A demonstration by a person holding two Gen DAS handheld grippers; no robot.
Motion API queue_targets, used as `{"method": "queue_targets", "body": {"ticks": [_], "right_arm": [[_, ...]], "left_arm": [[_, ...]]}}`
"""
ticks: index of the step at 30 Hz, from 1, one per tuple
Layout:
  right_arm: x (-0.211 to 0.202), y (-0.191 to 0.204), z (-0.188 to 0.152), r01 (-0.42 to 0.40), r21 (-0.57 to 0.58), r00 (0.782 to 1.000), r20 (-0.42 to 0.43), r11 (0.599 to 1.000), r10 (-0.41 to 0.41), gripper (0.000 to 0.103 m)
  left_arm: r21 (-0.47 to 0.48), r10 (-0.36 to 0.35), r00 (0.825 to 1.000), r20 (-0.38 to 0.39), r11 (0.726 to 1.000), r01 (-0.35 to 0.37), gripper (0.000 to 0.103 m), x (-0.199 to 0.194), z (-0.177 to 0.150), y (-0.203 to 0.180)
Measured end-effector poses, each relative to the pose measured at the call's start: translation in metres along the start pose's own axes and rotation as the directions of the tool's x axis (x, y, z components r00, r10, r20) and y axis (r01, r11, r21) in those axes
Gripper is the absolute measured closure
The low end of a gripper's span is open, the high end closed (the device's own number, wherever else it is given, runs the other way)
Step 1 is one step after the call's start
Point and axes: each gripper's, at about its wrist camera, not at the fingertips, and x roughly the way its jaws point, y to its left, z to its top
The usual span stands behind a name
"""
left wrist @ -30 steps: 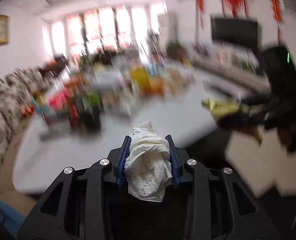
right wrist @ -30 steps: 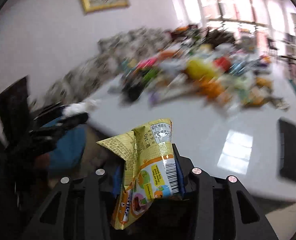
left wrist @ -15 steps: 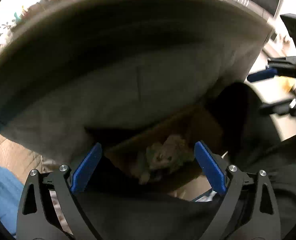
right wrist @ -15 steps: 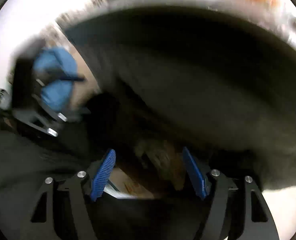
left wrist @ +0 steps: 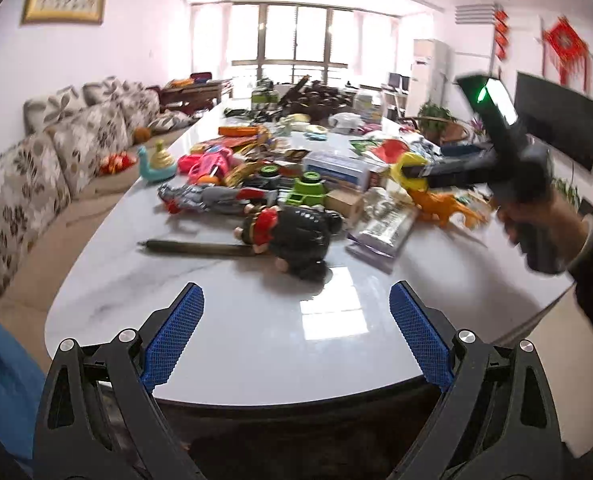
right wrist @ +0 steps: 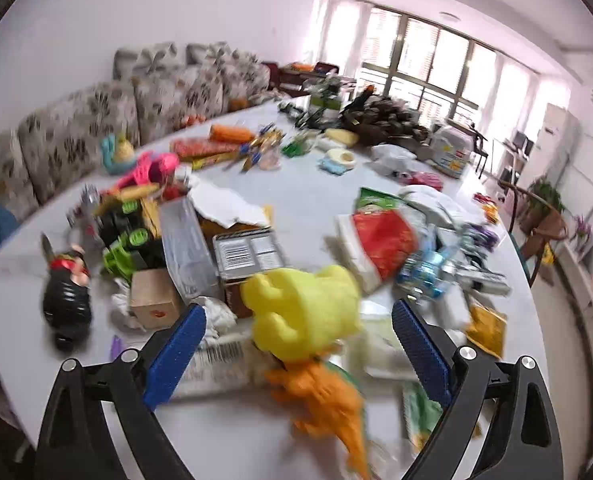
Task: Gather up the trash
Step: 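Grasp the yellow toy with the right tool while the left tool grasps the black toy figure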
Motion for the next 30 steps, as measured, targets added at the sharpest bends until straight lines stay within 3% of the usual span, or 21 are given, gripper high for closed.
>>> {"method": "queue_targets", "body": {"ticks": [2, 3, 4, 6, 8, 12, 16, 18, 20, 23, 25, 26, 29, 30], "right_arm": [[0.017, 0.008, -0.002, 0.083, -0.047, 0.997, -0.002, 0.995, -0.083, 0.011], [0.03, 0.007, -0.003, 0.106, -0.051, 0.994, -0.024, 0.993, -0.107, 0.016], [0.038, 0.0, -0.004, 0.096, -0.036, 0.994, -0.052, 0.995, -0.098, 0.031], [0.049, -0.015, -0.005, 0.027, 0.036, 0.997, -0.079, 0.999, -0.024, 0.032], [0.039, -0.026, -0.009, -0.009, 0.091, 0.999, -0.032, 0.996, 0.012, 0.033], [-0.013, -0.041, -0.007, -0.083, 0.146, 0.994, 0.088, 0.986, 0.07, 0.033], [-0.081, -0.064, -0.012, -0.188, 0.202, 0.966, 0.216, 0.961, 0.144, 0.032], [-0.107, -0.07, -0.02, -0.201, 0.219, 0.958, 0.245, 0.955, 0.146, 0.032], [-0.125, -0.077, -0.031, -0.217, 0.234, 0.954, 0.258, 0.948, 0.155, 0.032], [-0.14, -0.081, -0.05, -0.243, 0.268, 0.952, 0.253, 0.932, 0.175, 0.032], [-0.142, -0.081, -0.061, -0.261, 0.285, 0.949, 0.248, 0.922, 0.192, 0.032], [-0.141, -0.079, -0.068, -0.267, 0.289, 0.95, 0.239, 0.919, 0.201, 0.032], [-0.139, -0.069, -0.085, -0.276, 0.297, 0.951, 0.222, 0.914, 0.215, 0.032], [-0.139, -0.066, -0.089, -0.282, 0.301, 0.95, 0.218, 0.911, 0.222, 0.032]], "left_arm": [[-0.011, 0.009, 1.0, 0.003, 1.0, -0.009, 0.011, 0.004, 0.002, 0.006], [-0.01, 0.011, 1.0, 0.002, 1.0, -0.011, 0.011, 0.005, -0.003, 0.007], [-0.004, 0.016, 1.0, -0.007, 1.0, -0.016, 0.011, 0.009, -0.006, 0.01], [0.006, 0.024, 1.0, -0.018, 1.0, -0.024, 0.011, 0.009, -0.012, 0.012], [0.01, 0.036, 0.999, -0.004, 0.999, -0.036, 0.011, 0.013, -0.014, 0.013], [-0.033, 0.061, 0.998, -0.021, 0.998, -0.061, 0.011, 0.036, -0.004, 0.014], [-0.143, 0.052, 0.997, -0.057, 0.988, -0.06, 0.011, 0.066, 0.014, 0.013], [-0.2, 0.045, 0.996, -0.079, 0.978, -0.06, 0.011, 0.081, 0.025, 0.004], [-0.217, 0.083, 0.993, -0.085, 0.971, -0.1, 0.011, 0.092, 0.032, -0.005], [-0.148, 0.205, 0.968, -0.144, 0.963, -0.225, 0.011, 0.119, 0.039, -0.02], [-0.119, 0.186, 0.936, -0.299, 0.966, -0.23, 0.012, 0.146, 0.04, -0.018], [-0.099, 0.201, 0.927, -0.317, 0.965, -0.243, 0.012, 0.15, 0.041, -0.018], [-0.05, 0.174, 0.937, -0.302, 0.979, -0.198, 0.038, 0.146, 0.042, -0.018], [-0.074, 0.133, 0.949, -0.285, 0.984, -0.16, 0.038, 0.139, 0.041, -0.014]]}}
